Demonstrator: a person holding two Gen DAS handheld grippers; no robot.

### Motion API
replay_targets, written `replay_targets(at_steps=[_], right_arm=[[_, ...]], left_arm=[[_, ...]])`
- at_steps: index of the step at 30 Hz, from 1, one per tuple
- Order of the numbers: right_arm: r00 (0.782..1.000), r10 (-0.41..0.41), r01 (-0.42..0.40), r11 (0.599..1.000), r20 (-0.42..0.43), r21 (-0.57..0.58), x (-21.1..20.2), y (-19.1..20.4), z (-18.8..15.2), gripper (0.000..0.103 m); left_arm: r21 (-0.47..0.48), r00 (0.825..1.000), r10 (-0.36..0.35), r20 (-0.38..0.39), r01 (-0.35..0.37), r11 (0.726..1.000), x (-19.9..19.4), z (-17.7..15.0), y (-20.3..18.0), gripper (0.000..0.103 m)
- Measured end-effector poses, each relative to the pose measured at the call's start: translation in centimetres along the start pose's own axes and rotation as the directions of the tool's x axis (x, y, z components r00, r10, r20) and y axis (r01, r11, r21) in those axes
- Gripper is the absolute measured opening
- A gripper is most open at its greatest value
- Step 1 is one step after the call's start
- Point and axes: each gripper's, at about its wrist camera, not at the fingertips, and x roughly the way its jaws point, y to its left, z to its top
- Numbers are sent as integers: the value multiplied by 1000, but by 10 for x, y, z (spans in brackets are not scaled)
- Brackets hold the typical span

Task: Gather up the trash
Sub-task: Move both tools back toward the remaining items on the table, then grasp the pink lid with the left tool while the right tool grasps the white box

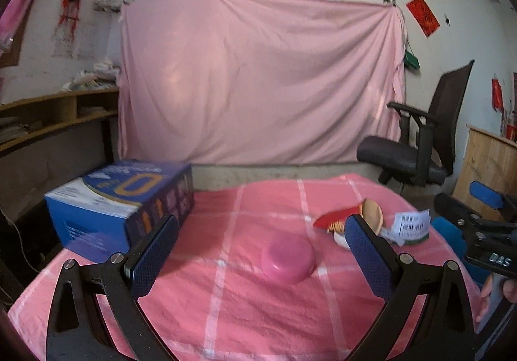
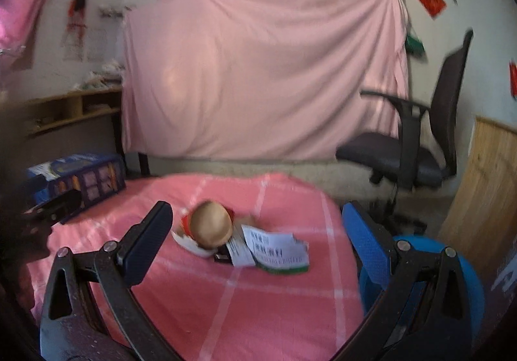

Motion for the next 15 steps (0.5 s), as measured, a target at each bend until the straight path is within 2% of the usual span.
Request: replay_targets(at_steps=[5,11,15], right_arm=[[994,-23,31,997,-105,76,23,-12,-9,103],[977,-41,62,994,-211,94,46,-19,-13,103],[960,-34,69,991,-277,117,63,-24,-16,103]], left_arm=[[-1,992,-21,-127,21,1000,28,-1,0,100],[-8,973,-69,-220,69,998,53,-4,-3,99],[-14,954,-81,-288,80,997,71,-3,-4,86]])
